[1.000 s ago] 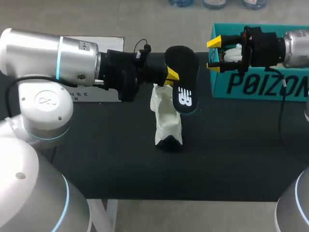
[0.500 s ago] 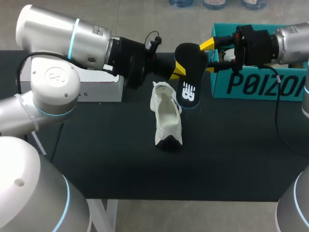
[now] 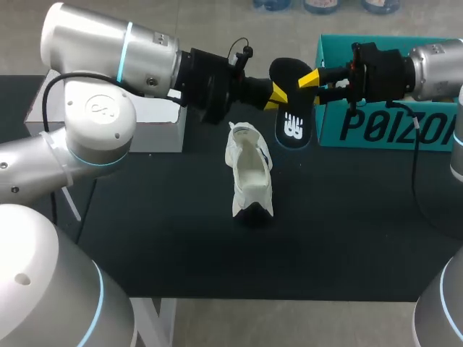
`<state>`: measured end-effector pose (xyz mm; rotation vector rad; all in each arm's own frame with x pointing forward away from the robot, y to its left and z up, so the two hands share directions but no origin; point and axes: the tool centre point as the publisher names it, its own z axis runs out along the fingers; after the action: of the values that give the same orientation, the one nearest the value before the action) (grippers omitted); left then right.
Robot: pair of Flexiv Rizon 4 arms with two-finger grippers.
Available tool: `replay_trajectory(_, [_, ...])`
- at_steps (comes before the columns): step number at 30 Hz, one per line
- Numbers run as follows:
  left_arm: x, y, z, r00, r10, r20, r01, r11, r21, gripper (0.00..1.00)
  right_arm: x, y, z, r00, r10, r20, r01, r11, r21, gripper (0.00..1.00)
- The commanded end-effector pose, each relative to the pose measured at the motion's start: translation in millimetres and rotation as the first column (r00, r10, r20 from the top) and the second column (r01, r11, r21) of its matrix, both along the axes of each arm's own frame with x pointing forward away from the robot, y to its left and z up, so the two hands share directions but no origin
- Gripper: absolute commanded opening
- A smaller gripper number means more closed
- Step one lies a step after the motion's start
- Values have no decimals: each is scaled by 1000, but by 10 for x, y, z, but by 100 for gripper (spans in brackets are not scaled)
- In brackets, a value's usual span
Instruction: Take the shoe out of the shoebox, open the shoe tongue, remove and reinsert the insole, then place the shoe into the shoebox
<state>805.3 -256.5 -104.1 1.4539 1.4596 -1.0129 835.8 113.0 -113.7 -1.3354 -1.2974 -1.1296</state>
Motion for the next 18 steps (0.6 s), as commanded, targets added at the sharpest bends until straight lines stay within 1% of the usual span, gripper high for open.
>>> replay_trajectory(1, [-49,-41,-35,1000,25,11,-25,1000,13,100,-29,18,-35,999,-44,-5,44,999,-1,0])
replay_trajectory(7, [-46,72,-12,999,42,5,-42,998,45,100,-12,5,-49,999,-51,-1,51,999,-5,0])
replay_trajectory(15, [-45,310,49,999,25,-49,-16,984,176,100,17,-21,-115,999,-54,4,54,998,-27,0])
replay_trajectory(18, [-49,419,81,997,-11,-72,29,964,263,100,27,-35,-151,998,-60,3,60,998,-35,0])
